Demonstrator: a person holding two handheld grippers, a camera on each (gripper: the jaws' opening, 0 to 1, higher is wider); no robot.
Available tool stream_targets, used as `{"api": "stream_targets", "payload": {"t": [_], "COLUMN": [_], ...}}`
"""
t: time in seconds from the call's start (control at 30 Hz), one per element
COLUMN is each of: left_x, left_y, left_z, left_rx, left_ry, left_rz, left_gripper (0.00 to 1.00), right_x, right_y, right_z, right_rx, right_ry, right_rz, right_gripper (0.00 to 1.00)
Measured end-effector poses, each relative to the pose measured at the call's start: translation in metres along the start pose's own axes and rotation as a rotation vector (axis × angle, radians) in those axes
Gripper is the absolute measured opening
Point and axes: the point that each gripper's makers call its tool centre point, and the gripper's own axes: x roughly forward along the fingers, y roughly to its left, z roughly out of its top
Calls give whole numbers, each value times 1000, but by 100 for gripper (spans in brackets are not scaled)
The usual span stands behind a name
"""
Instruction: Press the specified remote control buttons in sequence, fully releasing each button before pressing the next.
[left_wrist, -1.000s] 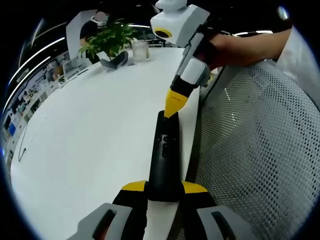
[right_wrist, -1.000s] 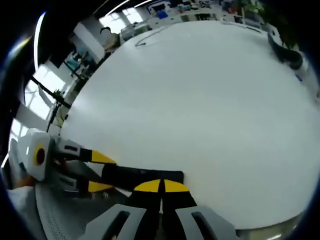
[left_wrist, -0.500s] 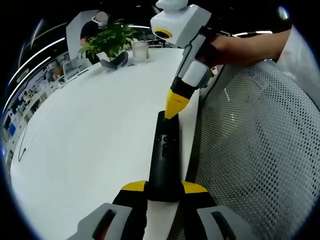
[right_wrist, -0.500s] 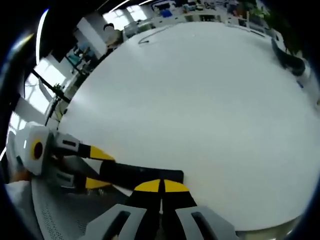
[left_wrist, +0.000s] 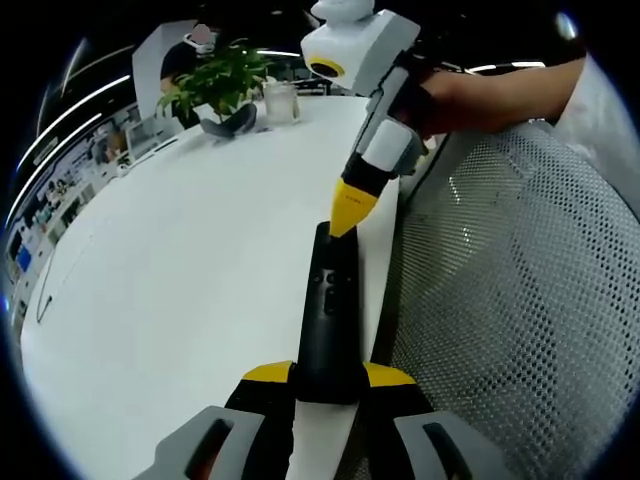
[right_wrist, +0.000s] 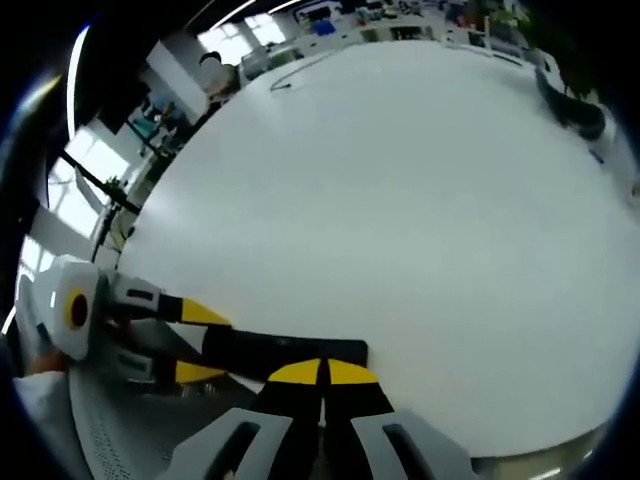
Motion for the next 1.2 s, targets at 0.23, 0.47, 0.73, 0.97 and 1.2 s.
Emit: {"api": "stream_targets", "payload": {"t": [0.23,0.47,0.73,0.97,1.2], "left_x": [0,1,1,2,2], "left_y": [-1,-4,-6,-6,-6], "left_z": [0,1,0,-1,-1], "left_rx": [7,19,35,24,23], "left_ry": [-3,-7,-8,-9,-11], "left_rz": [-3,-10,-16,-17,-16], "left_gripper": [24,24,24,24,24], "right_x": [-5,-1,1,2,1], "right_y": [3,8,10,9,8], "right_z": [4,-2,-8,-9,-8], "right_rx": [57,80,67,40,50], "right_ry": [-26,11,52,53,48], "right_rz": [41,70,70,53,61], "right_gripper": [0,0,0,0,0]}}
